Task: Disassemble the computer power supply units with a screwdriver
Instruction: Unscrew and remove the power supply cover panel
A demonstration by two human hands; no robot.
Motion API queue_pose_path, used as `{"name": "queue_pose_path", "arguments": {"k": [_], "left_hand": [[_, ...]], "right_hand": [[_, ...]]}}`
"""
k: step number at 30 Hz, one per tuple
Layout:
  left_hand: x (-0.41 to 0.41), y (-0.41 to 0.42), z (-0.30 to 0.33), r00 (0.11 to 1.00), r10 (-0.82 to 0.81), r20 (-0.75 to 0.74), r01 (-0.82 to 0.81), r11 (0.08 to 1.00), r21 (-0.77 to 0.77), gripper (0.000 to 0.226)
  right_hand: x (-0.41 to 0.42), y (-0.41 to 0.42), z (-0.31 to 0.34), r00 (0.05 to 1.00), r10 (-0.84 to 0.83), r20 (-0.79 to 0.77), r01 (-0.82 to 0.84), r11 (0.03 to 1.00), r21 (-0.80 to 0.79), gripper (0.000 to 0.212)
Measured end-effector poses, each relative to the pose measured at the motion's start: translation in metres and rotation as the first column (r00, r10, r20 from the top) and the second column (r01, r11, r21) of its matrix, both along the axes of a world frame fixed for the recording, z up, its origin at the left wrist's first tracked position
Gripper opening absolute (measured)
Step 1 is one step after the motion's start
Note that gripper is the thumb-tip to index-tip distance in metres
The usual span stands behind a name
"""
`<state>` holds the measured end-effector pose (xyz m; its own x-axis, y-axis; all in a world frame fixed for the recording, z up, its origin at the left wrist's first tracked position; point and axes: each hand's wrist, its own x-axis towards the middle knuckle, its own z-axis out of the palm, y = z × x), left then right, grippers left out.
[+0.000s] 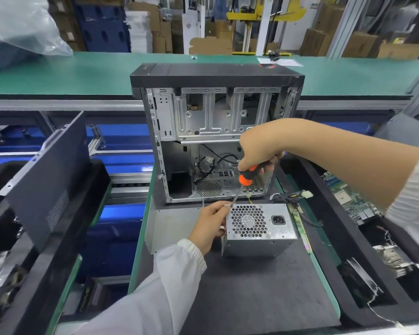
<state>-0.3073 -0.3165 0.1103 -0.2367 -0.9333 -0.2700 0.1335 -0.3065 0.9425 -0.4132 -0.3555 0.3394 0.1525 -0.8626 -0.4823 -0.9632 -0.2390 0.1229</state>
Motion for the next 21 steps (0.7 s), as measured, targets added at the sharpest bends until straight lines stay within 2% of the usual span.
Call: {"name": "queue_pose_path", "arguments": {"k": [5,12,13,15,16,18,19,21], "left_hand": [[0.002,-0.005,0.000,0.999,0.002,0.041,-0.002,1.000,0.010,0.023],[0.004,-0.008,-0.003,0.998,-0.040,0.040,0.041,0.999,-0.023,0.024],[0.004,-0.008,-0.004,0.998,-0.043,0.040,0.044,0.999,-0.028,0.025],[0.004,-0.008,-0.005,0.998,-0.041,0.041,0.042,0.999,-0.030,0.025],[0.004,-0.009,-0.005,0.998,-0.041,0.040,0.043,0.999,-0.034,0.025],[0.005,-0.010,-0.004,0.997,-0.057,0.052,0.059,0.997,-0.054,0.025],[0.005,-0.011,-0.003,0.996,-0.065,0.066,0.070,0.996,-0.063,0.025],[0.006,-0.012,-0.001,0.994,-0.071,0.089,0.076,0.995,-0.064,0.025]], "right_hand": [[0.004,0.003,-0.003,0.928,0.334,-0.168,-0.353,0.931,-0.098,0.040],[-0.013,0.001,0.001,0.719,0.546,-0.430,-0.646,0.754,-0.122,0.036],[-0.017,-0.001,0.001,0.636,0.599,-0.487,-0.728,0.675,-0.120,0.032],[-0.025,-0.002,0.000,0.410,0.708,-0.575,-0.902,0.406,-0.143,0.019],[-0.027,0.000,-0.002,0.322,0.746,-0.583,-0.947,0.267,-0.181,0.015],[-0.026,0.007,-0.009,0.191,0.792,-0.580,-0.972,0.072,-0.222,0.020],[-0.022,0.011,-0.014,0.154,0.789,-0.595,-0.975,0.025,-0.220,0.023],[-0.012,0.019,-0.018,0.138,0.768,-0.625,-0.981,0.019,-0.193,0.025]]}}
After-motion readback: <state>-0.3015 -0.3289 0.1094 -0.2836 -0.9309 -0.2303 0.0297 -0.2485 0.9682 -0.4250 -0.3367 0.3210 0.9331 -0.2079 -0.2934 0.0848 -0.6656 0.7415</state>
